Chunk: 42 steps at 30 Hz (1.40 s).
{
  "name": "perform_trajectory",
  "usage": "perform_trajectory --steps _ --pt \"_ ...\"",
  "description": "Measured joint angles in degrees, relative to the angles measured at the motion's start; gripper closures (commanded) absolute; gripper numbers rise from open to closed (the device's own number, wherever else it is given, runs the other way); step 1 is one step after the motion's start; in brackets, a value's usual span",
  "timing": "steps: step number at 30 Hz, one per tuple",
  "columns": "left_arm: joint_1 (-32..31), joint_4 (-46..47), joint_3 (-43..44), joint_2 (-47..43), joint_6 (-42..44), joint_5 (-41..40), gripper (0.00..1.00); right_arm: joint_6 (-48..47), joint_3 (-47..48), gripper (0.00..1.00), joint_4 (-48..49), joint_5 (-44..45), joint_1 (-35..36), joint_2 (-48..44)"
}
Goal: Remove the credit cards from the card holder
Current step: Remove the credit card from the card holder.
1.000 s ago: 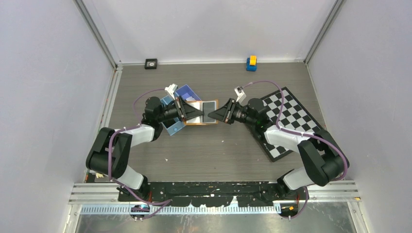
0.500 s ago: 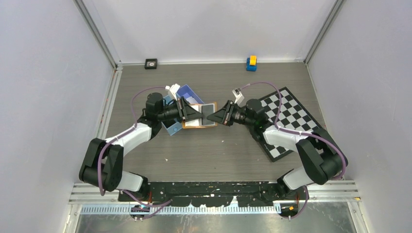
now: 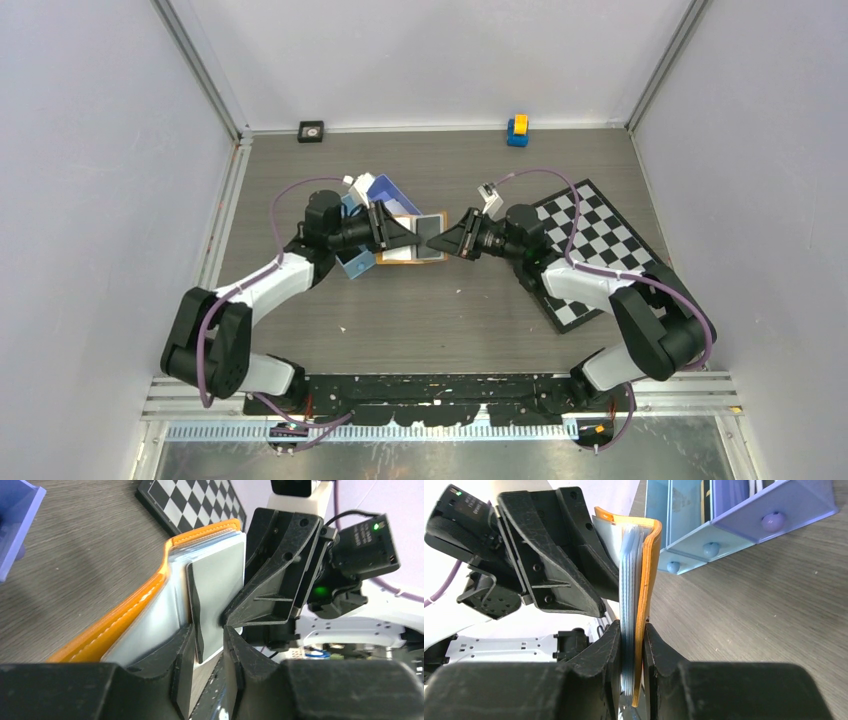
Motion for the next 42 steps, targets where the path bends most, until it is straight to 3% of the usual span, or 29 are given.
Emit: perform_trajectory --steps 7,15,18,22,32,42 --pt "3.43 23.82 -6.01 6.62 -15.3 5.68 0.93 0.07 0.0 0.94 1.27 1.03 -0.42 0.02" --pt "5.62 45.13 -7.32 11.26 -29.29 8.76 1.0 3.45 0.59 0.83 9.38 0.09 -0.76 1.62" --pt "5.7 50.38 -7.32 13.2 -32.59 9.22 1.0 3.93 0.59 0.87 10.47 -0.17 -0.96 1.64" --pt "5.7 53.92 -7.32 14.47 -35.23 9.53 1.0 4.31 0.59 0.99 11.02 -0.48 -1.11 1.64" --pt "5.57 57.2 -7.28 15.52 -36.83 10.03 0.83 4.98 0.59 1.0 11.91 -1.31 -1.27 1.64" --pt "3.61 57.94 -5.79 17.88 -37.03 11.58 0.83 5.55 0.59 1.0 11.5 -3.08 -1.22 2.27"
